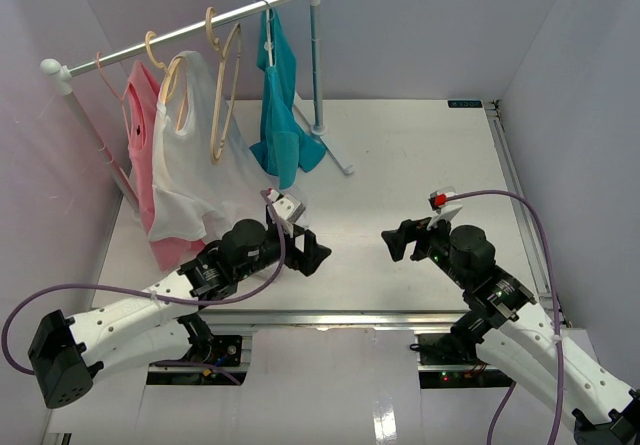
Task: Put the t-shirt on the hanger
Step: Reset both arms
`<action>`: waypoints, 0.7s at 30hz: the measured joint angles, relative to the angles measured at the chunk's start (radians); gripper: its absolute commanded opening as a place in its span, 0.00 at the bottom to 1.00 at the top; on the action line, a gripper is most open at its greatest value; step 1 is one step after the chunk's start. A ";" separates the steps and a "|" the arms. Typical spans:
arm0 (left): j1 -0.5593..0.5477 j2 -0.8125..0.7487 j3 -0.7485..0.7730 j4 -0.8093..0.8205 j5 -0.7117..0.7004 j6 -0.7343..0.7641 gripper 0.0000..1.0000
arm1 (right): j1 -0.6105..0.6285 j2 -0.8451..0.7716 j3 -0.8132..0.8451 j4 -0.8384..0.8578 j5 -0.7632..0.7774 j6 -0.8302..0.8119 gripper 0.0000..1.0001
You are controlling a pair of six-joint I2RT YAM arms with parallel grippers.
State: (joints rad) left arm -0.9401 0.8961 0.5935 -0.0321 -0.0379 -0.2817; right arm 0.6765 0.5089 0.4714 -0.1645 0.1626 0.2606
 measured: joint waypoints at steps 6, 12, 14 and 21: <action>0.000 -0.152 -0.089 0.113 -0.033 0.019 0.98 | 0.000 -0.026 -0.030 0.018 -0.025 -0.007 0.90; 0.000 -0.201 -0.134 0.178 -0.061 0.026 0.98 | 0.000 -0.046 -0.030 0.034 -0.046 -0.010 0.90; 0.000 -0.202 -0.150 0.185 -0.071 0.030 0.98 | 0.000 -0.060 -0.030 0.035 -0.049 -0.011 0.90; 0.000 -0.238 -0.188 0.191 -0.091 0.037 0.98 | 0.000 -0.093 -0.030 0.043 -0.054 -0.022 0.90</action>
State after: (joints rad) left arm -0.9401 0.6585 0.4058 0.1593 -0.1293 -0.2447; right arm 0.6765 0.4155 0.4412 -0.1219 0.1081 0.2388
